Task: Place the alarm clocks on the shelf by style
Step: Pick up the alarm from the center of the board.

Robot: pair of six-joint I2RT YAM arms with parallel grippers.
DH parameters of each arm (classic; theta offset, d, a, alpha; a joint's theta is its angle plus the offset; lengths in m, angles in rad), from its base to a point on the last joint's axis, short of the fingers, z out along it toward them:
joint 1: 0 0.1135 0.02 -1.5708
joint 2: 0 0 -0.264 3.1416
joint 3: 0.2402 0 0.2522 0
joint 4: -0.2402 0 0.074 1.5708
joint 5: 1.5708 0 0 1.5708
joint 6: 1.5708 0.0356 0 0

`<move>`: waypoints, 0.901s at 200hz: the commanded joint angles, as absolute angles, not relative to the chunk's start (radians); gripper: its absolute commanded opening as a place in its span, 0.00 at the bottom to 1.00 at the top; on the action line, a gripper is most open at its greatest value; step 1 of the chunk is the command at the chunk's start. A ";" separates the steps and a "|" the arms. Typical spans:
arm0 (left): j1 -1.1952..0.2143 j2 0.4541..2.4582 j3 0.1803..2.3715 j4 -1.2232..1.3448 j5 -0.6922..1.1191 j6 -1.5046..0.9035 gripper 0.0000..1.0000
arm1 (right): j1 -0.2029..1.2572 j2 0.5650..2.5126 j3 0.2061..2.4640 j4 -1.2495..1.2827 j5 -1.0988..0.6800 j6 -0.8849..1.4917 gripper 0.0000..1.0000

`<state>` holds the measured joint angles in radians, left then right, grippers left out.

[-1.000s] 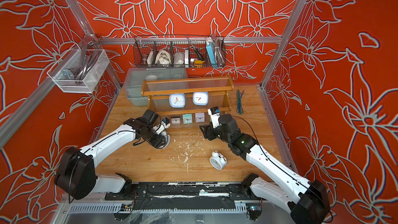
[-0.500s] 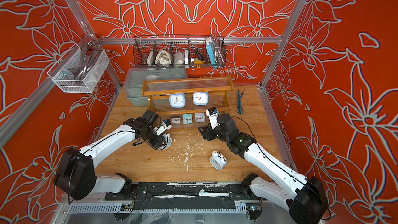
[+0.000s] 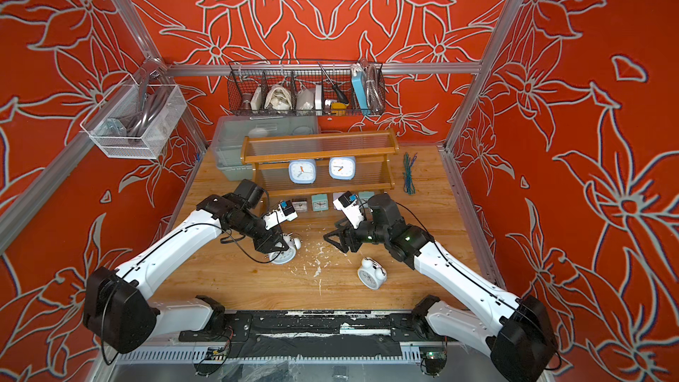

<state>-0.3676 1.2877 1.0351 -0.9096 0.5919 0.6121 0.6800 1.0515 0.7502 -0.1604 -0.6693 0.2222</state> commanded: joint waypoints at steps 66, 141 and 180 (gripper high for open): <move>-0.351 1.146 1.006 -0.741 0.889 0.466 0.40 | 0.732 1.055 0.607 0.185 -0.773 0.401 0.77; -0.342 1.118 1.025 -0.667 1.112 0.310 0.39 | 0.766 1.056 0.485 0.534 -0.718 0.547 0.85; -0.334 1.124 1.026 -0.610 1.162 0.239 0.38 | 0.814 1.073 0.469 0.618 -0.723 0.560 0.86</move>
